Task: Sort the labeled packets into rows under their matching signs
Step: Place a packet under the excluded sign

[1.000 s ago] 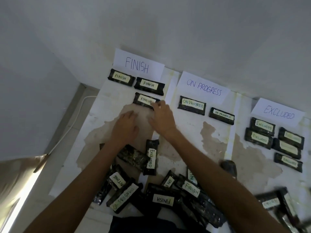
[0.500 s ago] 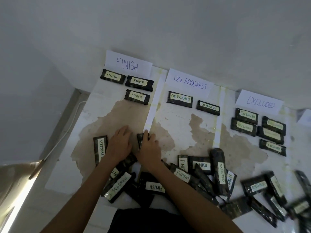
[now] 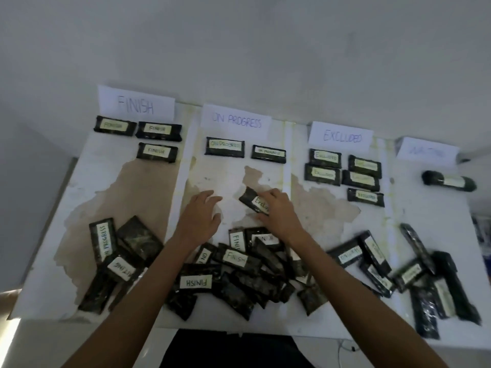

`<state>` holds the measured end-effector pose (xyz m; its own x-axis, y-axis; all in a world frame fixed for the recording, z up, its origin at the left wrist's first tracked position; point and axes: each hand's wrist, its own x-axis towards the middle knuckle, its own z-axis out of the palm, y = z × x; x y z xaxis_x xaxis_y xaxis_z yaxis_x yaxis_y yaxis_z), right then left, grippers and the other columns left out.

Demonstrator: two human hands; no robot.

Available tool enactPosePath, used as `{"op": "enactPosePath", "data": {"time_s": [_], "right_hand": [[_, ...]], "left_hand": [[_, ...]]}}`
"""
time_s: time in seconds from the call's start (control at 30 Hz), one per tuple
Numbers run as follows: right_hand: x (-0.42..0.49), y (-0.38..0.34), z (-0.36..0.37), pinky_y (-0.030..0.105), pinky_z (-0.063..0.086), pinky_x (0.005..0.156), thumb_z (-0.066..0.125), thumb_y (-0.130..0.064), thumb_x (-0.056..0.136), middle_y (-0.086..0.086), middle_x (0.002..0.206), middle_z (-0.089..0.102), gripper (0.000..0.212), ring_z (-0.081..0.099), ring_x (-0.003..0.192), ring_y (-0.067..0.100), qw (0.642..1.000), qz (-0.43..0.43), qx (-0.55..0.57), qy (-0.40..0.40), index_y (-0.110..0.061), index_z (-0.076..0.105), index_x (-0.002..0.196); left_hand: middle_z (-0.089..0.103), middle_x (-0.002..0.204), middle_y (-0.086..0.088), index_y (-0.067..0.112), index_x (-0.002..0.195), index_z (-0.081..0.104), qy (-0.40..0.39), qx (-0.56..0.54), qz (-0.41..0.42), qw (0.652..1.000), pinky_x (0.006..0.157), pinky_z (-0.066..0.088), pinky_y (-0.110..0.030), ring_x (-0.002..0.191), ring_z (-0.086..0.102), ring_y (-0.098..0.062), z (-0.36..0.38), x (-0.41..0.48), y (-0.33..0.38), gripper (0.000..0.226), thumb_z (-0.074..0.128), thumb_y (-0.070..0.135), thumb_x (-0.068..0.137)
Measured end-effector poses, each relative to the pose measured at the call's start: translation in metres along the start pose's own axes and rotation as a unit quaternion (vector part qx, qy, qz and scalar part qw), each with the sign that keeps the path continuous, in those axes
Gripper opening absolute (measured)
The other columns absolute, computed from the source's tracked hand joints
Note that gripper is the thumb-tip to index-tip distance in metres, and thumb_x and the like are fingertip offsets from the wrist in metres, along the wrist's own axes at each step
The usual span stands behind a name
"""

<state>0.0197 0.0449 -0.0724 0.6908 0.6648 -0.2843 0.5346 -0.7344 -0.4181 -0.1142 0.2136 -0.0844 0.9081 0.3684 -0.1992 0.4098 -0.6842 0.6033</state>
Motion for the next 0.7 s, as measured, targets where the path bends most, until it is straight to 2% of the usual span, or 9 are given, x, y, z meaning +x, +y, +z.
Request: {"op": "enactPosePath", "data": {"time_s": [0.23,0.37,0.57,0.7], "right_hand": [[-0.005,0.106,-0.035,0.043,0.038,0.085,0.062,-0.010,0.081,0.013,0.124,0.053,0.047,0.047,0.110,0.037,0.994,0.017,-0.107,0.009,-0.015,0.054,0.126],[0.009,0.151,-0.045,0.045,0.034,0.092,0.058,-0.004,0.082,0.008,0.132,0.051,0.051,0.046,0.117,0.033,0.991,0.025,-0.134,0.014,-0.019,0.051,0.130],[0.026,0.187,-0.048,0.048,0.030,0.099,0.059,-0.001,0.079,0.002,0.132,0.053,0.048,0.045,0.122,0.026,0.996,0.018,-0.088,0.021,-0.021,0.057,0.123],[0.021,0.189,-0.043,0.046,0.036,0.095,0.062,0.000,0.076,0.011,0.128,0.053,0.049,0.047,0.118,0.032,0.995,-0.021,-0.075,0.066,-0.016,0.058,0.122]], "left_hand": [[0.041,0.139,-0.010,0.012,0.130,0.049,-0.041,0.000,0.041,0.998,0.100,0.037,-0.038,0.125,0.038,-0.029,0.057,0.028,0.071,0.042,0.052,0.013,0.088],[0.046,0.134,-0.011,0.009,0.128,0.050,-0.047,-0.013,0.051,0.998,0.098,0.039,-0.038,0.120,0.043,-0.029,0.087,0.039,0.093,0.042,0.051,0.009,0.087],[0.051,0.125,-0.009,0.012,0.130,0.048,-0.058,-0.022,0.046,0.997,0.095,0.043,-0.039,0.111,0.047,-0.027,0.122,0.040,0.105,0.043,0.050,0.010,0.087],[0.048,0.128,-0.009,0.015,0.135,0.042,-0.063,-0.019,0.026,0.998,0.094,0.042,-0.037,0.112,0.045,-0.026,0.135,0.033,0.111,0.047,0.049,0.013,0.089]]}}
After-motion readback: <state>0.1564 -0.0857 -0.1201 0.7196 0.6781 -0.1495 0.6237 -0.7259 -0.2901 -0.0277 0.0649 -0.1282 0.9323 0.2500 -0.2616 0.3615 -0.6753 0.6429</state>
